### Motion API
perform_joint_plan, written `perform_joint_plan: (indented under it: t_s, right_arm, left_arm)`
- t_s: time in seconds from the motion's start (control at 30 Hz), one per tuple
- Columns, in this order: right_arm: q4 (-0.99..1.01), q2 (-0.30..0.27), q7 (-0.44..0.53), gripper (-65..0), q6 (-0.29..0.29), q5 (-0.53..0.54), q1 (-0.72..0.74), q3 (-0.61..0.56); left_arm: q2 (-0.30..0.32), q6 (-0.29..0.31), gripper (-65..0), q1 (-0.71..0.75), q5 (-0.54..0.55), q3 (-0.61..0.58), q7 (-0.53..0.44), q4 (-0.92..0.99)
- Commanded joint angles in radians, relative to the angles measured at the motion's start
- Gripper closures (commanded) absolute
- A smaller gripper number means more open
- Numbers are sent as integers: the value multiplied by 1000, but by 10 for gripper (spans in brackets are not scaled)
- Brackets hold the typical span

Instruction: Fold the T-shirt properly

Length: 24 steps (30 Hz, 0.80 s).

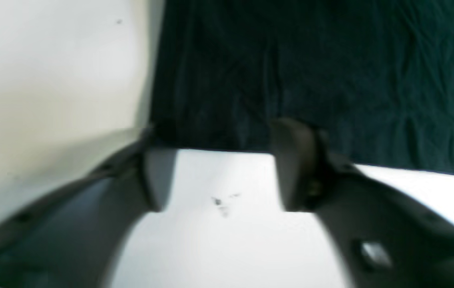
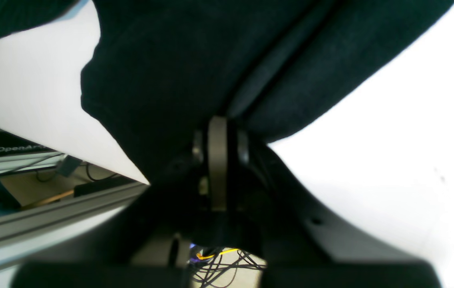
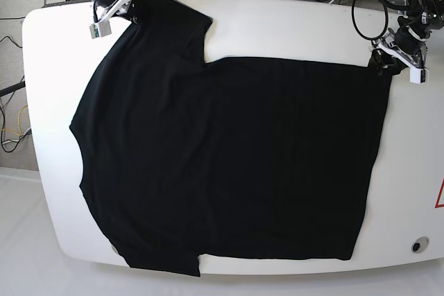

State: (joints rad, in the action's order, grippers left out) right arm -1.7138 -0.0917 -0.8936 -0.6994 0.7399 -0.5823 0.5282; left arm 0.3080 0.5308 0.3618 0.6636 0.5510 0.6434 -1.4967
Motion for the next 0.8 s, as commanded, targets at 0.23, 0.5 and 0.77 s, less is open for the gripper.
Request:
perform_joint_plan:
  t_s: [0.23, 0.5, 0.77]
  right_arm:
    - [-12, -10, -1, 0, 1, -11, -9, 1]
    - [-10, -11, -2, 0, 1, -15, -8, 2]
    - [-9, -11, 4, 0, 1, -18, -1, 1]
  left_arm:
    - [16, -4, -547, -3, 14, 1, -11, 7]
    - [17, 22, 0, 7, 9, -4, -17, 25]
    - [16, 25, 0, 8, 16, -22, -25, 30]
